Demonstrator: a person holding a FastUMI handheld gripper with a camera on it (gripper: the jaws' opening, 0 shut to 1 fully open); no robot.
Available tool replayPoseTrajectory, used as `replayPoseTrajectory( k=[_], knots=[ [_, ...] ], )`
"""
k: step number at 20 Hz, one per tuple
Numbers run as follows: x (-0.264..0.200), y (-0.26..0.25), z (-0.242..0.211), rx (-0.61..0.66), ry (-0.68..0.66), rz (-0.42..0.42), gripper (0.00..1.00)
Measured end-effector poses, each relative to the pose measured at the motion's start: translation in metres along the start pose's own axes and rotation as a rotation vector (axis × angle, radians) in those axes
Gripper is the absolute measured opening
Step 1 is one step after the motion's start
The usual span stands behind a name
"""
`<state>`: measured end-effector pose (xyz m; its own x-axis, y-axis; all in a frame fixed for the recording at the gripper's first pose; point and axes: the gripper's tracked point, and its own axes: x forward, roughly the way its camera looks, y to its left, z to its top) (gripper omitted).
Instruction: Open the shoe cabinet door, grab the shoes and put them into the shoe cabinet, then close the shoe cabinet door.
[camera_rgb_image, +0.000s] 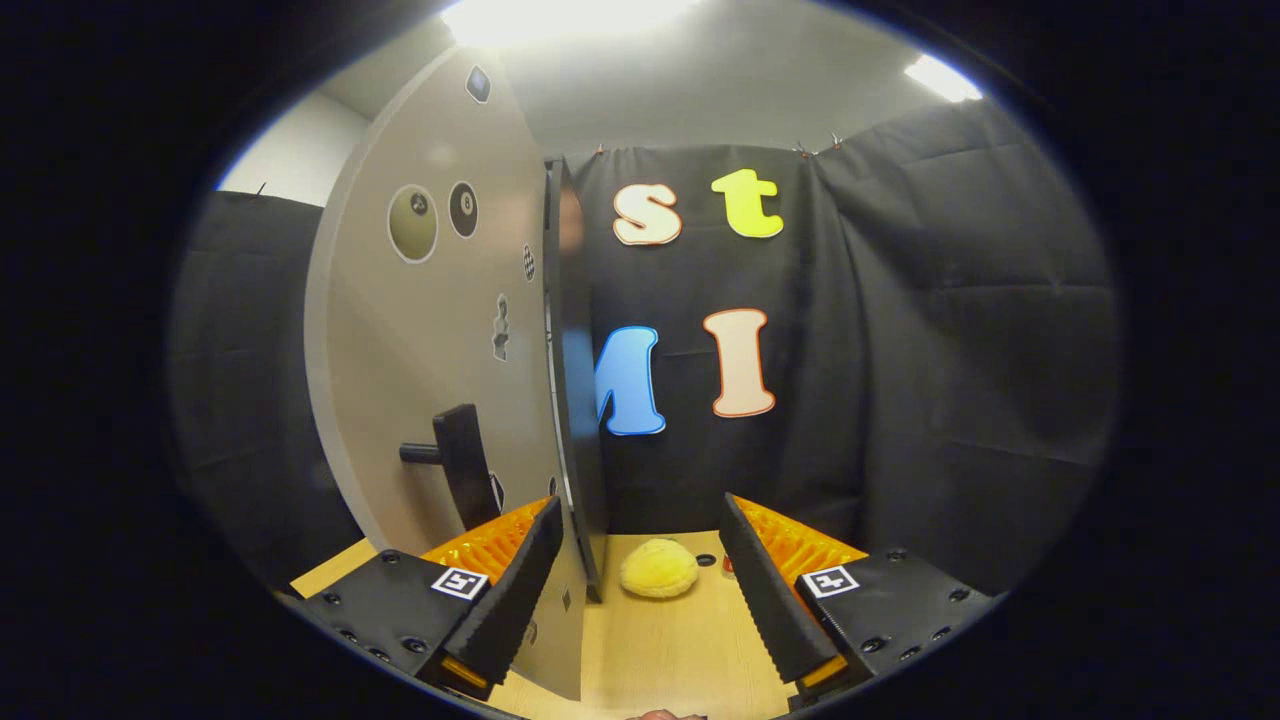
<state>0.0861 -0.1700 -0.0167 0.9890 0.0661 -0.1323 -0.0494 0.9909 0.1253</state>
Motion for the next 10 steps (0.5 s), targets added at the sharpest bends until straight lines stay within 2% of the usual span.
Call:
replayPoseTrajectory(
  k=[3, 10],
  knots=[
    [0.001, 0.002, 0.003, -0.014, -0.003, -0.007, 0.98],
    [-0.010, 0.019, 0.000, -0.005, 0.001, -0.102, 0.97]
  ],
)
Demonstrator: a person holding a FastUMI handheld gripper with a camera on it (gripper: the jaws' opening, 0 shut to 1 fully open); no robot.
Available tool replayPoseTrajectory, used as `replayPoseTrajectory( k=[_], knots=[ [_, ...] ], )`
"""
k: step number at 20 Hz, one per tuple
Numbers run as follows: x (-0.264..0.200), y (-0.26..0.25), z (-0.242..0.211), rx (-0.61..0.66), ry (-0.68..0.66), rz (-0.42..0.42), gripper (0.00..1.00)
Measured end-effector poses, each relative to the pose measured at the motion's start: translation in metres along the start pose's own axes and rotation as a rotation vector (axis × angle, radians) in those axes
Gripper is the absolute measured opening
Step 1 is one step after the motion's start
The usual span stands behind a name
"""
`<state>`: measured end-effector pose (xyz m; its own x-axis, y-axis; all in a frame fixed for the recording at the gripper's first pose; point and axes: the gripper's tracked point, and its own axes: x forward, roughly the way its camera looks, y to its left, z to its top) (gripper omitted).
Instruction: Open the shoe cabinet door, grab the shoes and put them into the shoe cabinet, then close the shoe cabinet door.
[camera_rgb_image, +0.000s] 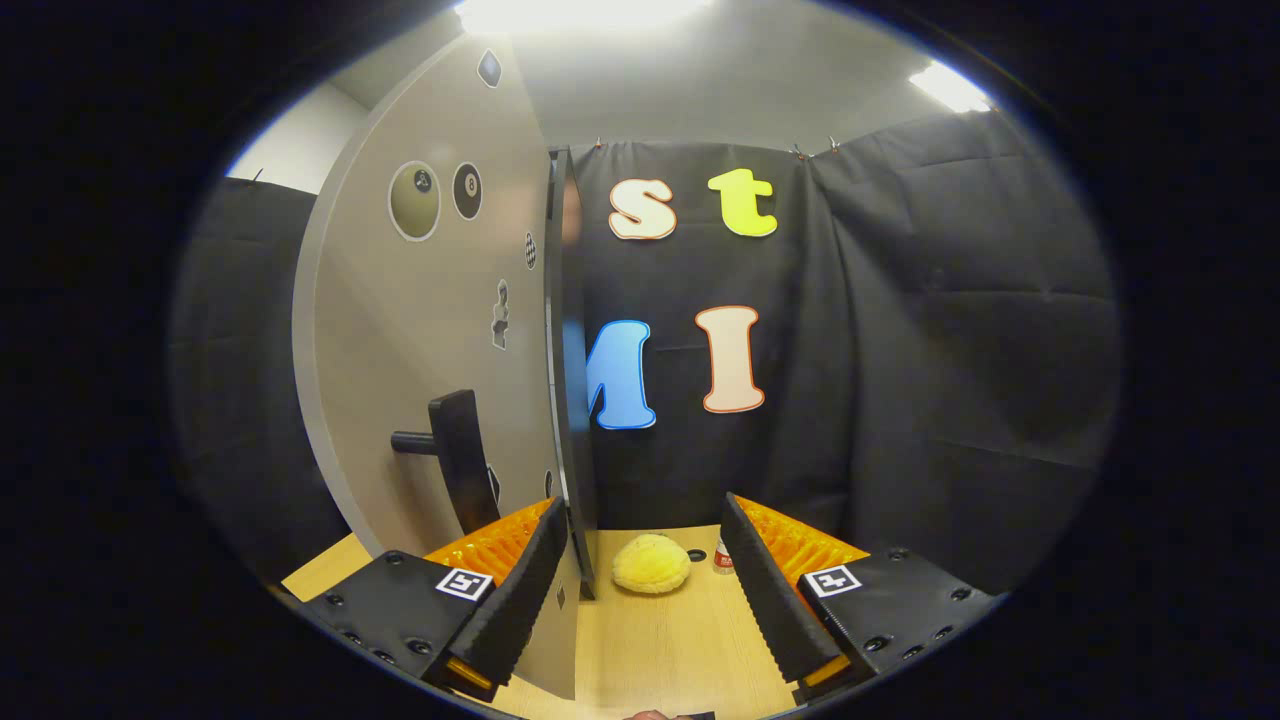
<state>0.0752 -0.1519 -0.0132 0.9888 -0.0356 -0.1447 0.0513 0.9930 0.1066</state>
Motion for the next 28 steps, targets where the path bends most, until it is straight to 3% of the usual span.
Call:
replayPoseTrajectory(
  k=[15, 20, 28],
  knots=[
    [0.000, 0.160, 0.005, -0.003, -0.023, 0.021, 0.97],
    [0.014, 0.227, 0.004, 0.032, -0.006, 0.115, 0.97],
    [0.005, 0.234, 0.027, 0.014, -0.061, 0.087, 0.98]
  ],
)
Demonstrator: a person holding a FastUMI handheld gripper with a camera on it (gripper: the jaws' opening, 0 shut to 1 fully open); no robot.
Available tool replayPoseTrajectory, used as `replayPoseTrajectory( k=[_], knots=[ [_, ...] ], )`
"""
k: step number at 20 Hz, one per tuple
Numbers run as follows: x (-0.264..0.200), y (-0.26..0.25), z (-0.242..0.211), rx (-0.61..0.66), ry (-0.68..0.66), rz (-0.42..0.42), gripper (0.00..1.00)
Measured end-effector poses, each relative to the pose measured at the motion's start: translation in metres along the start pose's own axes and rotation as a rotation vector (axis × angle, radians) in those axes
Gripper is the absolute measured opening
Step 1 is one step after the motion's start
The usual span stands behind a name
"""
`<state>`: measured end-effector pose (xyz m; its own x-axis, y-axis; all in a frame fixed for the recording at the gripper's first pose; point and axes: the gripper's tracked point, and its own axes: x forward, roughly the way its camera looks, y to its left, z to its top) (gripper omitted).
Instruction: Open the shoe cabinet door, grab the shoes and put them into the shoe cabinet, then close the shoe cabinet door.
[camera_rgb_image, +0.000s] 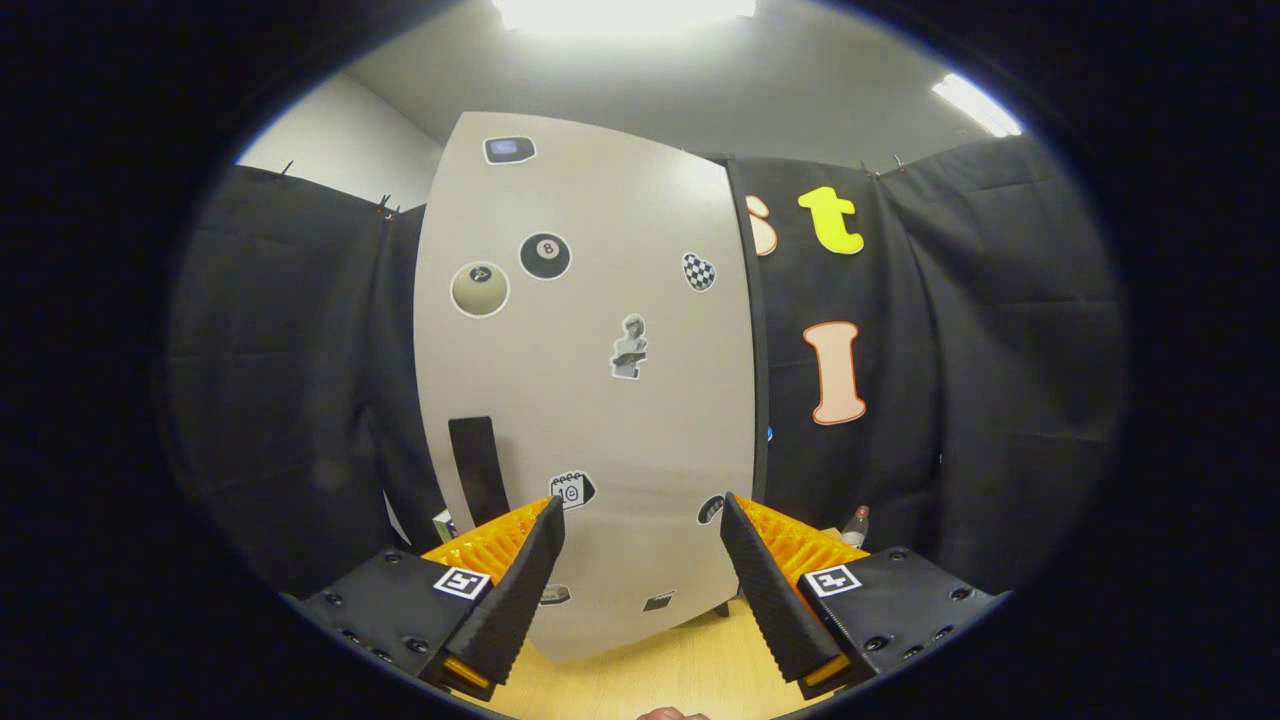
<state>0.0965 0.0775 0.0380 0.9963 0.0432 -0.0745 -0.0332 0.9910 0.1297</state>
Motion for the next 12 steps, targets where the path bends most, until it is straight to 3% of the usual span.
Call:
replayPoseTrajectory(
  k=[5, 12],
  knots=[
    [-0.011, -0.024, 0.009, -0.024, -0.031, -0.080, 0.98],
    [-0.008, -0.030, -0.011, -0.023, -0.007, -0.041, 0.98]
  ],
)
